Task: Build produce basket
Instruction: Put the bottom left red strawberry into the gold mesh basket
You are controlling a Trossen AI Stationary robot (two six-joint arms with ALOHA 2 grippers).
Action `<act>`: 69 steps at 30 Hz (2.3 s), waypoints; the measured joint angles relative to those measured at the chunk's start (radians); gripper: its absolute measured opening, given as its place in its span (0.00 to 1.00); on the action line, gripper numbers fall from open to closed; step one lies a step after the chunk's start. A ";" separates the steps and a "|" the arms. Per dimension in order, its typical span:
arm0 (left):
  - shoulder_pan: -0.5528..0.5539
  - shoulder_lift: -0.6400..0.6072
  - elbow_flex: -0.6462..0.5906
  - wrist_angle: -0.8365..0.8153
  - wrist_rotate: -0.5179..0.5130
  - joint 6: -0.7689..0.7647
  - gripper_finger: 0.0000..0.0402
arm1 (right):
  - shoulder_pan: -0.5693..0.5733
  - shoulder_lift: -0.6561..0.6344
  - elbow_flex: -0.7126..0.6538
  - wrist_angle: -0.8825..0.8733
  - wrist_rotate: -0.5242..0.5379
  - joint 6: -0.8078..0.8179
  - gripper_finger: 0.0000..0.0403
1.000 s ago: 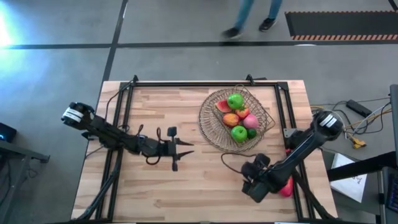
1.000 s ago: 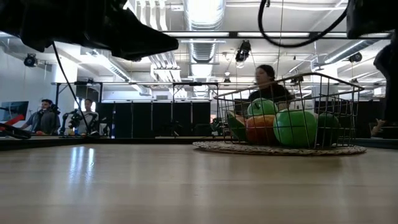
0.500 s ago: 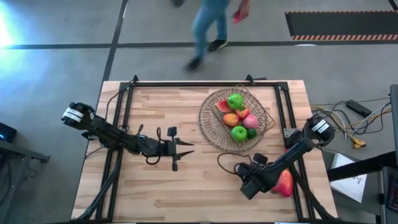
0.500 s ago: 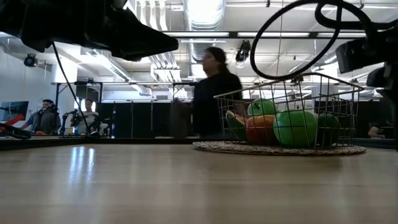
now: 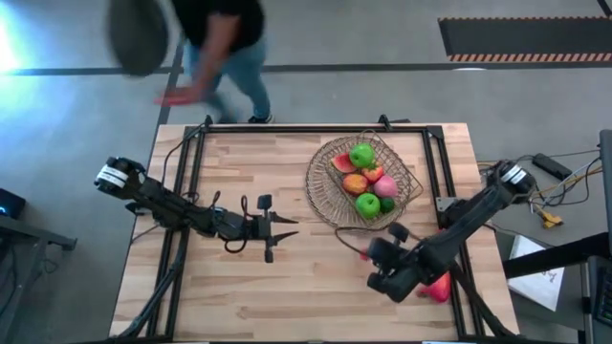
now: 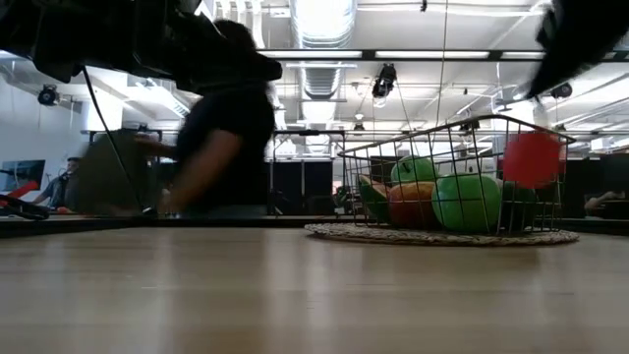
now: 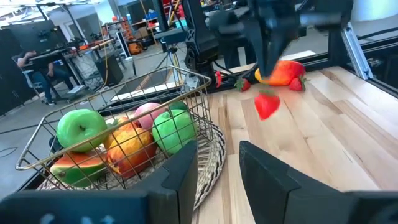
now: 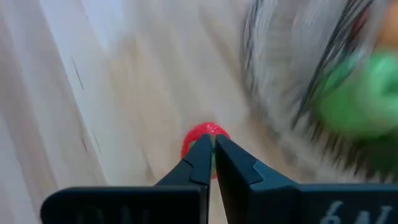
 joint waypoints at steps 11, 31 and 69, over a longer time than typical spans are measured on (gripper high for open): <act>0.000 0.000 0.000 0.000 0.000 0.000 0.25 | -0.104 -0.207 0.037 -0.017 0.342 -0.227 0.02; -0.001 0.000 -0.001 -0.006 0.001 0.000 0.25 | -0.417 -0.439 -0.191 -0.297 0.128 -0.074 0.02; 0.000 0.000 0.003 0.001 0.001 0.000 0.25 | -0.777 -0.238 -0.239 -0.270 -0.131 -0.306 0.06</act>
